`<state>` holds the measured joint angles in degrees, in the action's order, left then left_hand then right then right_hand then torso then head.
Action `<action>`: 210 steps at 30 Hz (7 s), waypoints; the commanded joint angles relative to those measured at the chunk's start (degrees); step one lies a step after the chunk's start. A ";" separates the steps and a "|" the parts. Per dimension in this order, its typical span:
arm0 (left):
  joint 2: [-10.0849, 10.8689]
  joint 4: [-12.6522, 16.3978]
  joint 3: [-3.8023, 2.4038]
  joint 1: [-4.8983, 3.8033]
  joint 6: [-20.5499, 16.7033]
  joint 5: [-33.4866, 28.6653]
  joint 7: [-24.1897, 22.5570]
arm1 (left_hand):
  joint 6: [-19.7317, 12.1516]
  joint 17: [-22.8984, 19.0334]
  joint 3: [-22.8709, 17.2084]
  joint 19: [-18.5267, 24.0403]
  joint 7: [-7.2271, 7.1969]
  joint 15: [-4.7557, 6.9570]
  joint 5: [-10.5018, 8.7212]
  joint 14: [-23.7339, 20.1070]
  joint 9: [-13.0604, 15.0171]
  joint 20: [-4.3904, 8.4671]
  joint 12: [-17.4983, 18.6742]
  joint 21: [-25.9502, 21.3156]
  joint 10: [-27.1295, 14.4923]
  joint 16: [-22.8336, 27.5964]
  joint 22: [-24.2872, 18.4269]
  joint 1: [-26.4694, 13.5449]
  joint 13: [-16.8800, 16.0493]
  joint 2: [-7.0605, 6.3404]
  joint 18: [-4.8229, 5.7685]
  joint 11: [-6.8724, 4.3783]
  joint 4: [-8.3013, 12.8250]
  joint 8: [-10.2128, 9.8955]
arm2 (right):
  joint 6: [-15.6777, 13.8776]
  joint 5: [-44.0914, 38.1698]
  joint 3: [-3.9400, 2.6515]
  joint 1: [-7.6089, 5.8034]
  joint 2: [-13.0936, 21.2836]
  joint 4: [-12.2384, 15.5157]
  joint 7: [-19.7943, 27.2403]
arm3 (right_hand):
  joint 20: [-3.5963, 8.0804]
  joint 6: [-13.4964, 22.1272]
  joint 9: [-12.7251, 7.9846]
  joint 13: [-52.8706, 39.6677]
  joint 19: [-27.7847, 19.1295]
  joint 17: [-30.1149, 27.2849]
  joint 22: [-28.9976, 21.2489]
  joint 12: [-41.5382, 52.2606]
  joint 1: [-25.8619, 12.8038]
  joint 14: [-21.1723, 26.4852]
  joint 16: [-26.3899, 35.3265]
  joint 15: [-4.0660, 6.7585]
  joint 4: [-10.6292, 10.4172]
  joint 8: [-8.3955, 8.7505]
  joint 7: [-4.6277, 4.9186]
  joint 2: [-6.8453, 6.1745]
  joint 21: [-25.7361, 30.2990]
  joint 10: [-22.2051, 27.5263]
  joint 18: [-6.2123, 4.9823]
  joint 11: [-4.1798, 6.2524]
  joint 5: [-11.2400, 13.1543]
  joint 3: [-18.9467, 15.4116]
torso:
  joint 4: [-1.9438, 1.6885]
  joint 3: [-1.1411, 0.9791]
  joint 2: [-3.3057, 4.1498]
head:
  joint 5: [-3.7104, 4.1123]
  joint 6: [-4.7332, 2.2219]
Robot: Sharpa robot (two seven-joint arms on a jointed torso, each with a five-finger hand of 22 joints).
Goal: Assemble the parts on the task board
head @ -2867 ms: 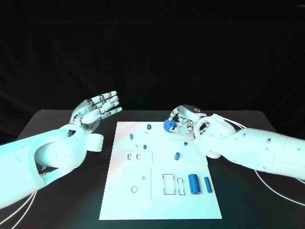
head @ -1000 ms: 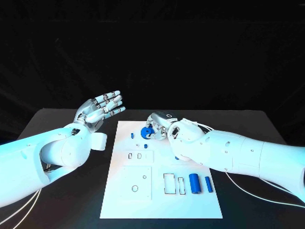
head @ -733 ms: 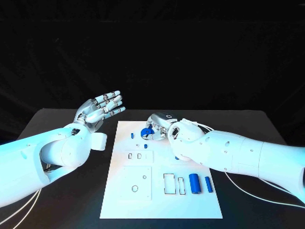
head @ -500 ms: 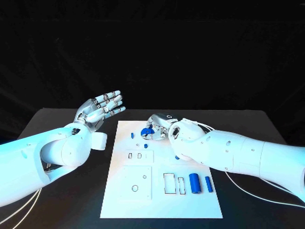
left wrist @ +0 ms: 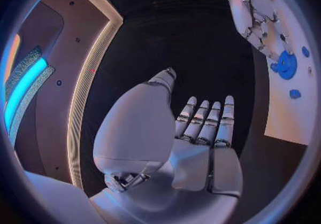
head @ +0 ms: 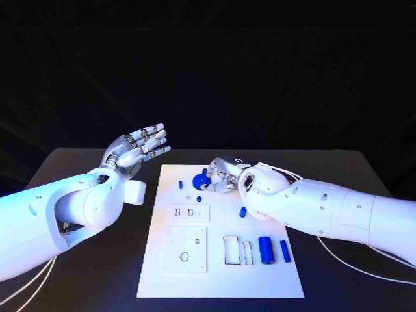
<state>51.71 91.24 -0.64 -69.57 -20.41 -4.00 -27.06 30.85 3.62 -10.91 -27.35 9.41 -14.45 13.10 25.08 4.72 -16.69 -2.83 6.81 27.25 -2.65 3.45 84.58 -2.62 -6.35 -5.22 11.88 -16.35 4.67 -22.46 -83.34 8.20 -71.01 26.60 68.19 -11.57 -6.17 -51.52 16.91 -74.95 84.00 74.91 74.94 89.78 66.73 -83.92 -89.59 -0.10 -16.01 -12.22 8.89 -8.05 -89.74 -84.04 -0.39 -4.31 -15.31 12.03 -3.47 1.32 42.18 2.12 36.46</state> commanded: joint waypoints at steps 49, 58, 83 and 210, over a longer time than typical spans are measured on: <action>0.39 -0.06 0.06 0.17 1.17 0.13 -0.37 | 1.70 0.14 0.18 -1.47 5.04 0.34 -0.28 1.78 0.22 0.04 0.13 0.47 1.11 -0.26 0.13 0.47 -0.06 0.49 -0.41 0.70 0.21 0.38 | 4.72 14.01 -0.21 -0.83 23.95 5.98 14.53 | 0.11 0.67 0.26 -15.05 6.00 14.23 15.06 0.22 14.69 -5.88 -0.20 0.11 7.62 3.99 0.43 -3.70 -0.26 -5.96 0.39 -0.22 1.93 3.06 | 1.21 -0.42 -0.26 | 1.20 0.14; 0.38 -0.26 0.07 0.17 1.21 0.13 -0.20 | 1.74 0.14 0.17 -1.66 5.08 0.37 -0.27 1.83 0.22 0.04 0.13 0.54 1.17 -0.27 0.16 0.49 -0.06 0.51 -0.45 0.75 0.22 0.39 | 4.65 14.00 -0.18 -0.18 22.44 4.73 13.86 | 0.13 0.08 0.39 -15.05 6.00 14.28 15.06 0.22 14.64 -5.90 -0.21 0.14 7.49 3.81 0.41 -3.24 -0.26 -5.96 0.39 -0.21 1.73 3.44 | 1.29 -0.38 -0.30 | 1.09 0.46; 0.36 -0.37 0.07 0.18 1.33 0.14 0.00 | 1.94 0.35 0.09 -3.13 5.25 0.57 -0.28 3.37 0.24 0.06 0.17 1.01 1.35 -0.55 0.35 0.57 -0.05 0.62 -0.69 0.91 0.27 0.43 | 3.92 14.38 -0.12 0.35 19.73 2.52 13.41 | 0.74 -3.42 0.69 -15.05 6.00 14.87 15.06 0.22 14.21 -6.03 -0.35 0.86 7.00 3.38 -0.11 -0.71 -0.26 -5.96 0.39 0.22 4.67 8.45 | 1.42 -0.43 -0.33 | 0.98 0.58; -1.02 -1.91 0.22 0.18 2.10 1.38 1.80 | 14.59 8.36 -2.88 -16.09 5.61 4.50 -0.26 24.82 2.19 0.29 -4.82 8.47 22.91 -14.47 2.84 0.02 -1.19 0.19 -4.87 0.45 0.34 4.66 | -4.48 -3.17 1.49 5.10 1.90 18.35 -13.27 | 0.96 -3.12 3.19 -14.54 6.00 13.55 15.06 -0.46 5.76 -5.74 0.03 0.76 7.85 1.55 -0.57 -3.44 -0.26 -5.52 0.39 0.84 3.43 14.79 | 1.67 -0.43 -0.71 | -2.20 2.85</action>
<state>50.78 89.26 -0.39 -69.36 -19.30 -2.91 -25.00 45.28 11.92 -13.46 -43.12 11.56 -10.16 13.10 50.06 6.86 -16.49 -7.48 15.03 50.19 -16.91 6.20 85.04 -3.86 -5.89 -9.69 12.50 -16.04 9.14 -27.78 -85.78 9.68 -65.96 28.56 86.54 -24.65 -4.95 -54.92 20.12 -74.92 84.00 74.90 74.91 89.48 72.63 -84.02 -89.59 1.01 -7.97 -10.82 8.32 -11.03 -89.74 -83.98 -0.40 -3.24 -11.67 26.94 -1.77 0.87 41.46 -0.10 39.34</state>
